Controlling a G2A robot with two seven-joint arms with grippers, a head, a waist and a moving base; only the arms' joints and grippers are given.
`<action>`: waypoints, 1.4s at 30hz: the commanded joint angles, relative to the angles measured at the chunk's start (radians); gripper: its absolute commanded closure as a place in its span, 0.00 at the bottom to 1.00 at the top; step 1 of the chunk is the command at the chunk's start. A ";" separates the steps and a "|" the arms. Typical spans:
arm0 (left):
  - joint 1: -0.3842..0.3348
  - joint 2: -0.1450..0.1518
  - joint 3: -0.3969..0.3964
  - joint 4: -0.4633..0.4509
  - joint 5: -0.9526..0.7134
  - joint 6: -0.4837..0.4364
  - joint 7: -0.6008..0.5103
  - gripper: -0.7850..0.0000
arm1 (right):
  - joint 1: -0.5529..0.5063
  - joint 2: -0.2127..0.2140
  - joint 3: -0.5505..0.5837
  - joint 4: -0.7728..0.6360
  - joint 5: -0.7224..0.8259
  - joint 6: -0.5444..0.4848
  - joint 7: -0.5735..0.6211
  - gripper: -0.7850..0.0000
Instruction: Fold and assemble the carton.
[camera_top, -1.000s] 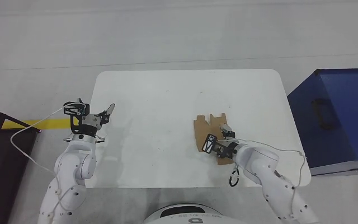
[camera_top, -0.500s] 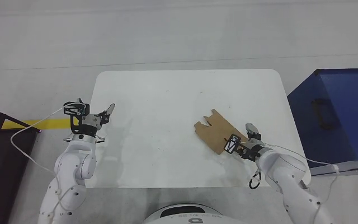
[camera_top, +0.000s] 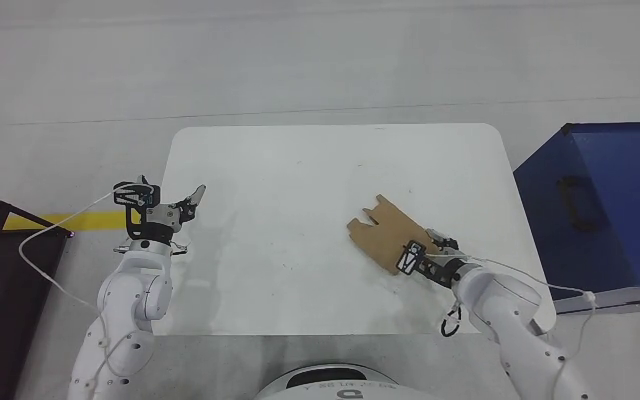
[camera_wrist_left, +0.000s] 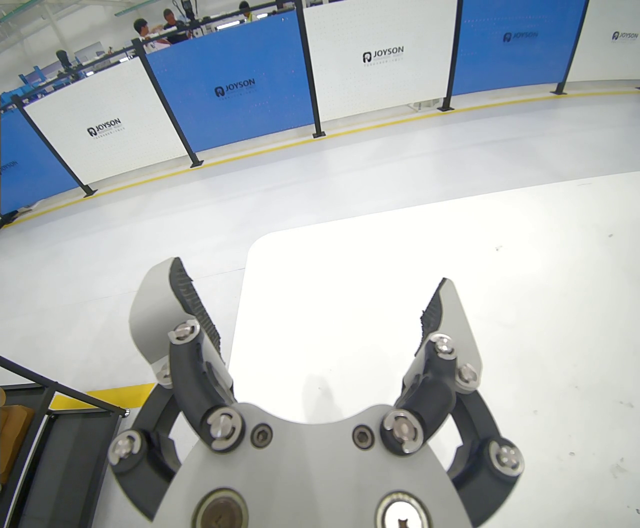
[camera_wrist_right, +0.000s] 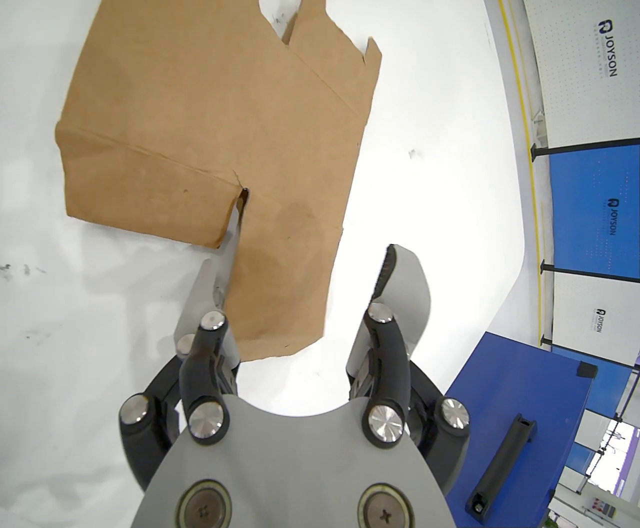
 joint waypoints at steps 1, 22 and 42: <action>0.000 0.000 0.000 0.000 0.000 0.000 0.000 0.00 | -0.001 0.000 0.001 0.003 0.001 -0.001 0.004 0.39; 0.000 0.000 0.000 0.000 0.000 0.000 0.000 0.00 | 0.088 0.000 -0.121 0.093 -0.403 0.149 0.002 1.00; 0.000 0.000 0.000 0.000 0.000 0.000 0.000 0.00 | 0.084 0.004 -0.158 0.045 -0.870 0.624 -0.188 1.00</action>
